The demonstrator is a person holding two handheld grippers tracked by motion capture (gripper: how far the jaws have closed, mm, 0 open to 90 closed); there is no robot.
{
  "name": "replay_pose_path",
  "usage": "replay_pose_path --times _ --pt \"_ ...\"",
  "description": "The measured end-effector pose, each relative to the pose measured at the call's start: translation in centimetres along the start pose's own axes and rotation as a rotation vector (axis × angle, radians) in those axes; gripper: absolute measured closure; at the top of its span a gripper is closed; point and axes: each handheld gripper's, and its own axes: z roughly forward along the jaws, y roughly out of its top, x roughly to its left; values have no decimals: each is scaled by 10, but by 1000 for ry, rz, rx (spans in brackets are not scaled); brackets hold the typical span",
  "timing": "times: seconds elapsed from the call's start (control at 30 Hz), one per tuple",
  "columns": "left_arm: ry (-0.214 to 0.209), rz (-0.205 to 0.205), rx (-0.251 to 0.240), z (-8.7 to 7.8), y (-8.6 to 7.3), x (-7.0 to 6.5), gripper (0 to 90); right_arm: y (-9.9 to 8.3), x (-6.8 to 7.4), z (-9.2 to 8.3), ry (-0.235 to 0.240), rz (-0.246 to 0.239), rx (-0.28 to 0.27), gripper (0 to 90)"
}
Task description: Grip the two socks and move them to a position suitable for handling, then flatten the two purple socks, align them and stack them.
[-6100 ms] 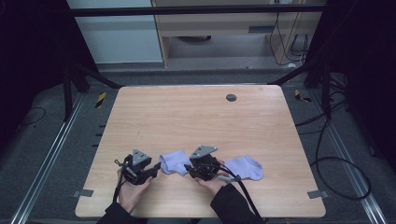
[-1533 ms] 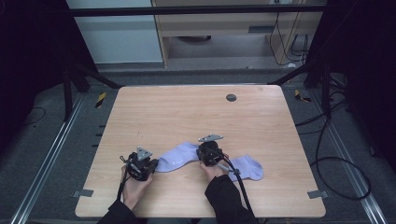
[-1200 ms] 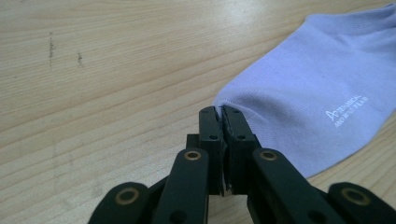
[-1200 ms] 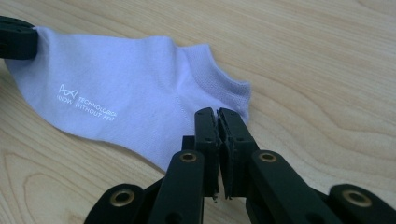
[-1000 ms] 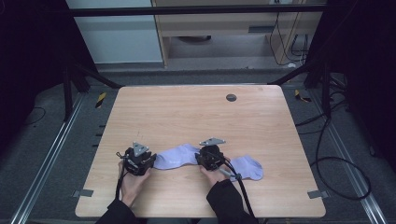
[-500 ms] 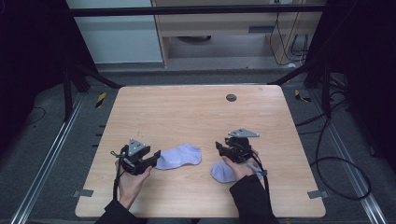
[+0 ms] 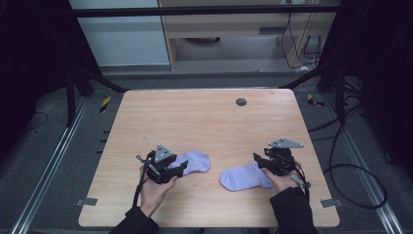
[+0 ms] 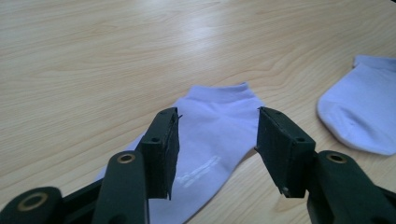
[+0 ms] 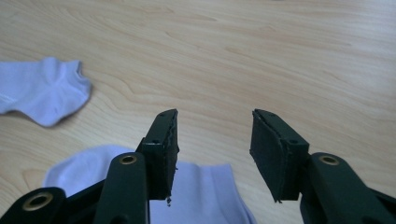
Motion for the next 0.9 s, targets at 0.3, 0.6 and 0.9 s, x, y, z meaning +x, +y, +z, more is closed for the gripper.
replay_pose_path --times 0.3,0.6,0.9 --pt "-59 45 26 18 6 -37 470 -27 -22 -13 -12 9 30 496" --pt "-98 96 81 44 6 -71 479 -43 -33 -12 -11 22 81 513" --pt "-114 114 129 68 2 -91 522 -48 -34 -5 1 -2 116 554"
